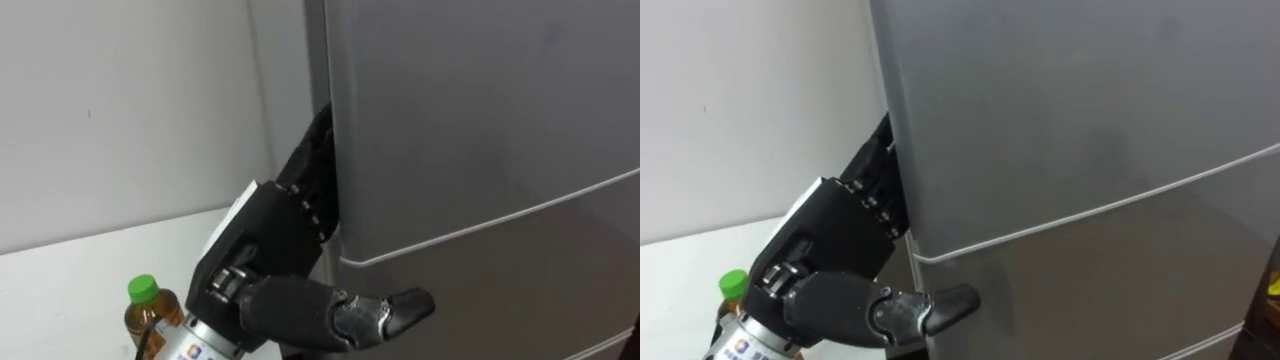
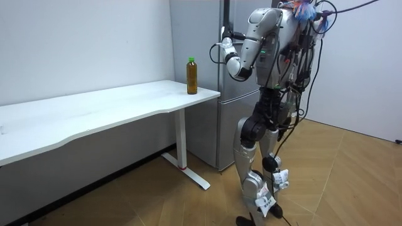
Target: Put the bottle in the upper fridge
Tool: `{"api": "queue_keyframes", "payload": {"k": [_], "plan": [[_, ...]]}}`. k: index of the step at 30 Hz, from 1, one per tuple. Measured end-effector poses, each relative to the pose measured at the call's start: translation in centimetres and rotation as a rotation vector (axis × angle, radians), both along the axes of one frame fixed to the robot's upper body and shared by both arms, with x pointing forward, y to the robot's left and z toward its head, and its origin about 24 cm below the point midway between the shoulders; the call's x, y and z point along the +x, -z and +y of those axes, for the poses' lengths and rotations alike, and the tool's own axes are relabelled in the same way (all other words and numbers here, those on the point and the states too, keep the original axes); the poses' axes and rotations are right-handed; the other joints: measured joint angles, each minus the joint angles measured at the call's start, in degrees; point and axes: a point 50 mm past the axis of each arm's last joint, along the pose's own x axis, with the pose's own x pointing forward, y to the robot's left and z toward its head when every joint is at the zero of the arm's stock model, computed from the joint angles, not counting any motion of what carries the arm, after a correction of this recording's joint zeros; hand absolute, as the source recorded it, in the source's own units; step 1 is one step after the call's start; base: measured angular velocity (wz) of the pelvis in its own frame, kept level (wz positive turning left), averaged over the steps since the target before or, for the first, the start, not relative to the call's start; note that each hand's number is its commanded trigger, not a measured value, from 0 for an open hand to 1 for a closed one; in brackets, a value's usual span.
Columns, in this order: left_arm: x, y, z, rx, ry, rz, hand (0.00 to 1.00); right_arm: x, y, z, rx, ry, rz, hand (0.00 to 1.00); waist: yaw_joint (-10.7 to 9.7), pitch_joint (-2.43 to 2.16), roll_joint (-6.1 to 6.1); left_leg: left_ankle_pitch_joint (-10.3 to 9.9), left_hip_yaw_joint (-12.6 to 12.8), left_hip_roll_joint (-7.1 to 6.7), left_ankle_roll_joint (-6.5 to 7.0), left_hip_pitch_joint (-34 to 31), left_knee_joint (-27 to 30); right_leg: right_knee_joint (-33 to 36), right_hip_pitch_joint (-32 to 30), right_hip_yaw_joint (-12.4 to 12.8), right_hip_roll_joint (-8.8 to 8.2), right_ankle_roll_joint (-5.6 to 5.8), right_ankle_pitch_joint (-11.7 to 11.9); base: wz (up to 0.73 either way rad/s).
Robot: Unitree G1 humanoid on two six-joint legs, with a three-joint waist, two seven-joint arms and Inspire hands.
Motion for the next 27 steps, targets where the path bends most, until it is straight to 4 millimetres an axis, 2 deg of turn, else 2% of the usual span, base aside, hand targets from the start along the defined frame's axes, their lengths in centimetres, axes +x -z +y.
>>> {"api": "queue_keyframes", "payload": {"k": [7, 11, 21, 24, 25, 27], "plan": [[0.1, 0.0, 0.2, -0.013, -0.029, 0.015, 1.0, 0.1, 0.0, 0.0, 0.002, -0.006, 0.006, 0.0, -0.1, 0.1, -0.18, 0.0, 0.2, -0.08, 0.0, -0.1, 0.0, 0.0, -0.1, 0.1, -0.12, 0.03, 0.0, 0.0], [-0.1, -0.1, -0.3, -0.023, 0.036, -0.001, 1.0, 0.2, 0.0, 0.0, 0.003, -0.015, 0.011, 0.0, 0.5, 0.04, -0.28, 0.0, 0.2, -0.09, 0.0, -0.2, 0.0, 0.0, -0.2, 0.0, -0.13, 0.04, 0.0, 0.01], [-0.5, -0.1, -1.8, -0.014, 0.132, -0.018, 1.0, 0.3, 0.0, -0.1, -0.001, -0.029, 0.014, 0.0, -0.2, -0.11, -0.09, 0.0, 0.3, -0.03, 0.0, -0.1, 0.1, -0.1, 0.0, 0.2, -0.06, 0.06, 0.0, 0.0], [-0.7, 0.1, -2.3, 0.003, 0.171, -0.009, 0.86, 0.3, 0.0, -0.1, -0.001, -0.028, 0.013, 0.0, -0.2, -0.11, -0.09, 0.0, 0.3, -0.05, 0.0, -0.1, 0.1, -0.1, -0.1, 0.2, -0.09, 0.06, 0.0, 0.0], [-0.7, 0.1, -2.3, 0.005, 0.173, -0.006, 0.73, 0.3, 0.0, -0.1, -0.001, -0.028, 0.014, 0.0, -0.2, -0.1, -0.1, 0.0, 0.3, -0.05, 0.0, -0.1, 0.1, -0.1, -0.1, 0.2, -0.09, 0.06, 0.0, 0.0], [-0.8, 0.2, -2.5, 0.013, 0.187, -0.001, 0.68, 0.3, 0.0, -0.1, 0.0, -0.029, 0.013, 0.0, -0.2, -0.1, -0.11, 0.0, 0.4, -0.04, 0.0, -0.2, 0.1, 0.0, -0.2, 0.3, -0.08, 0.06, 0.0, 0.0]]}}
